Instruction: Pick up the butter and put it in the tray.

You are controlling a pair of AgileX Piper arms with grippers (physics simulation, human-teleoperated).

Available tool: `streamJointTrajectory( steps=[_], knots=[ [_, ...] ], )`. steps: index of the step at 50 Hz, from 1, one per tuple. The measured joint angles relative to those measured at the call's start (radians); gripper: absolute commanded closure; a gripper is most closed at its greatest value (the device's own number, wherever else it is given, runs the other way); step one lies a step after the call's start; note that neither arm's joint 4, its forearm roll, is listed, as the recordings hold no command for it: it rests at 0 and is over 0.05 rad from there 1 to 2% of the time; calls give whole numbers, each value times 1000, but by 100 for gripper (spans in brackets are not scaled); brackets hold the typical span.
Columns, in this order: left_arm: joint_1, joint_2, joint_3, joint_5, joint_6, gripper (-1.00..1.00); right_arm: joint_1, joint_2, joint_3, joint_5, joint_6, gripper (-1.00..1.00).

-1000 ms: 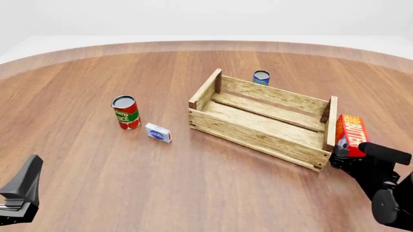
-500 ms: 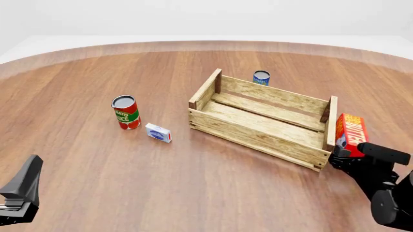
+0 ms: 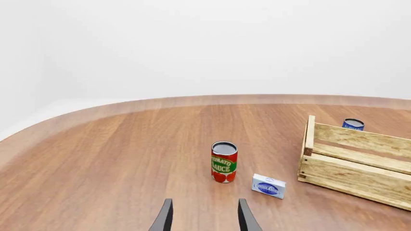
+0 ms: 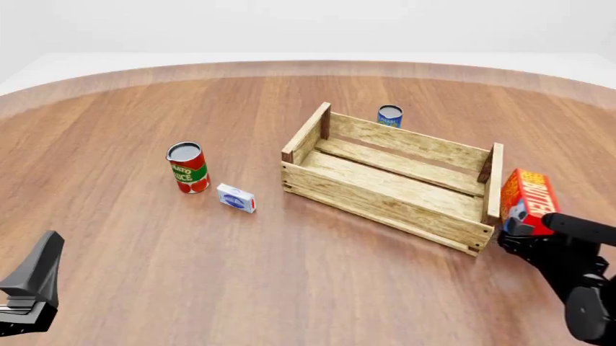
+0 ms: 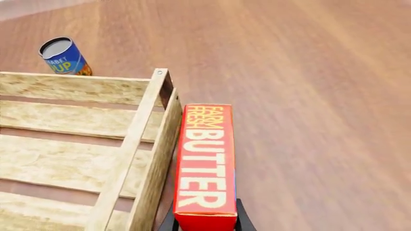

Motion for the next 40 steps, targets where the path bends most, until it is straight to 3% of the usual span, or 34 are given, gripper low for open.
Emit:
streamJointTrajectory(
  steps=[40],
  knots=[
    [0,0,0,0,0,-100,7,-327,100,168,-40,100]
  ],
)
